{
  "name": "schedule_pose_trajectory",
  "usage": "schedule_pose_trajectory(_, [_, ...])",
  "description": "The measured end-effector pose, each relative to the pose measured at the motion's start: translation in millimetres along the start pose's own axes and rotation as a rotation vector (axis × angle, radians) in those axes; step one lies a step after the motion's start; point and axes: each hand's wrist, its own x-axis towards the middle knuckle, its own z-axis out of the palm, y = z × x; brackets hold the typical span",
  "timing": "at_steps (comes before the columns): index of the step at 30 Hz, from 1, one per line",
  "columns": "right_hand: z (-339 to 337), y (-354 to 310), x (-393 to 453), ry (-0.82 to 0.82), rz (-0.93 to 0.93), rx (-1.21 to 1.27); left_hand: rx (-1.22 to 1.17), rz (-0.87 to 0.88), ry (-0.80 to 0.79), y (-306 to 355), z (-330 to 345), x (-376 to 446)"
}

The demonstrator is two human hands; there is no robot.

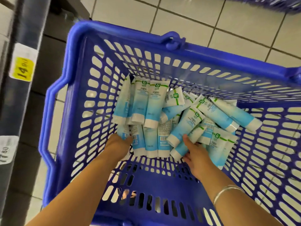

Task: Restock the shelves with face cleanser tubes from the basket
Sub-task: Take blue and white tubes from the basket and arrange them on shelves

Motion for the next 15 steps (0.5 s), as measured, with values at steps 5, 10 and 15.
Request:
schedule_pose_trajectory(5, [9.9,4.1,-3.2,-0.060,-0.013,0.049,-0.327,-0.112,-0.129,-9.6,-1.3,-18.6])
schedule_pose_trajectory(10, [33.2,-3.8,-10.5,-0.078,0.062,0.200,-0.545,-0.175,-0.147,-15.7,9.8,-38.2])
schedule_pose_trajectory(15, [28.7,-18.2,-38.6,0.005,0.168,0.375,-0.812,-0.232,-0.270,-4.0,4.7,-73.1])
